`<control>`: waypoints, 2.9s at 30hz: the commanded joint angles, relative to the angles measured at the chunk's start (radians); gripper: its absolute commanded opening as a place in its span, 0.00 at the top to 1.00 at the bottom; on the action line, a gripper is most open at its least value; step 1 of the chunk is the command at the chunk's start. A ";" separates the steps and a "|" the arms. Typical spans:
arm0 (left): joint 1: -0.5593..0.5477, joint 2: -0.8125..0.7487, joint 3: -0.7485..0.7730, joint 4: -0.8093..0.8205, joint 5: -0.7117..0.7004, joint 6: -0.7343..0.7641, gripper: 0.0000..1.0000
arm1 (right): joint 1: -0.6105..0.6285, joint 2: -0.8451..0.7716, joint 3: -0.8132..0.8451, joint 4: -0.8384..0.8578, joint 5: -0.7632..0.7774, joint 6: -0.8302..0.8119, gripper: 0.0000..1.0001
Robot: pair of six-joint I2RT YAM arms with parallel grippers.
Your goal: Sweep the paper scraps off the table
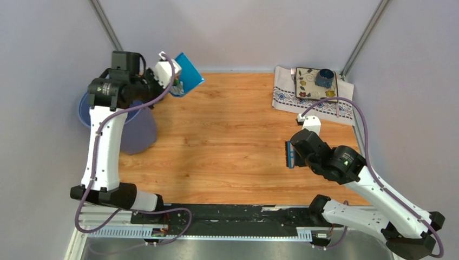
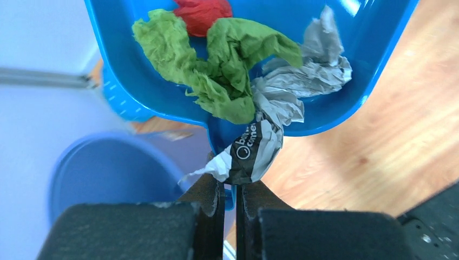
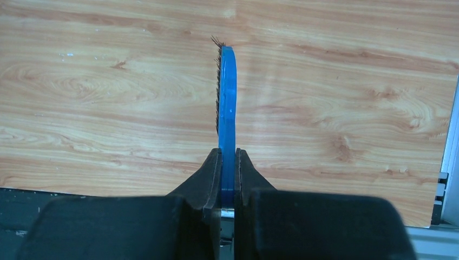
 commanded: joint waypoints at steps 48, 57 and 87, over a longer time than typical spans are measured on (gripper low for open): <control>0.605 -0.527 -1.044 1.617 -0.495 1.470 0.98 | -0.024 0.046 -0.020 0.158 -0.131 -0.088 1.00; 0.606 -0.308 -0.278 0.659 -0.340 0.678 1.00 | -0.024 0.035 -0.019 0.178 -0.156 -0.105 1.00; -0.279 -0.120 -1.087 0.355 -0.115 -0.042 1.00 | -0.025 -0.080 -0.032 0.261 -0.170 -0.070 1.00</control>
